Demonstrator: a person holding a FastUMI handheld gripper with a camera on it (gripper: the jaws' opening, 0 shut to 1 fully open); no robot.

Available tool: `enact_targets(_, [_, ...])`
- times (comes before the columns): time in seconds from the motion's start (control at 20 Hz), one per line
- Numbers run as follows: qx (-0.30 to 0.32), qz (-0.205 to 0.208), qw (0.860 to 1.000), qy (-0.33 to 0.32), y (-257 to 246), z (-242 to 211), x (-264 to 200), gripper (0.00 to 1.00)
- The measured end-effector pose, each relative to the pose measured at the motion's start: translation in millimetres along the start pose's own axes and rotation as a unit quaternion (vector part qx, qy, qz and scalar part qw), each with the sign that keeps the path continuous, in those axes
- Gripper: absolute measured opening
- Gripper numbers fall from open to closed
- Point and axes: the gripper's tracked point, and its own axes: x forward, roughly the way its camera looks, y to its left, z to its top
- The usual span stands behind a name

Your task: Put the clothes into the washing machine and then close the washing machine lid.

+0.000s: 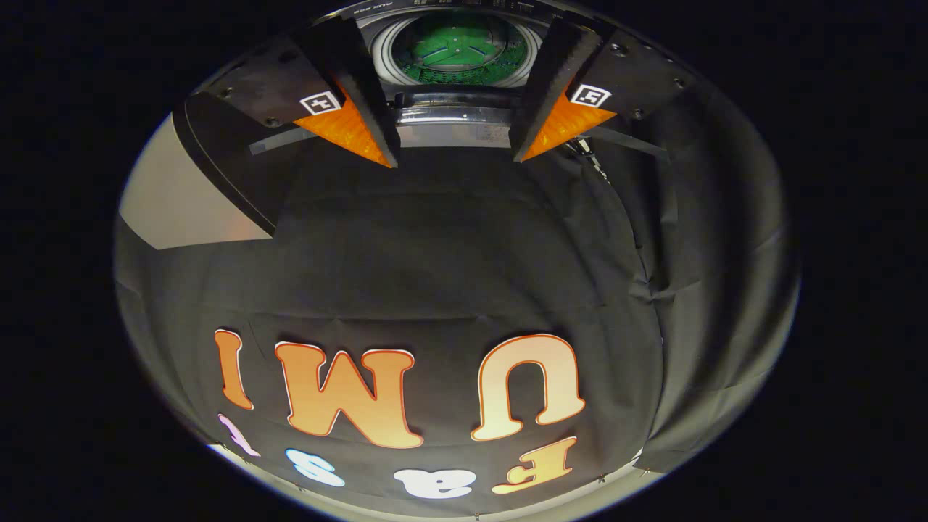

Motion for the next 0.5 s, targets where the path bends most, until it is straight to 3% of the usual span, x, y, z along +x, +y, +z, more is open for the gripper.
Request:
enact_targets(0.3, [0.001,0.014,1.0,0.007,2,-21,-1,0.99])
enact_targets(0.5, [0.01,0.008,0.998,0.067,-5,-75,8,0.99])
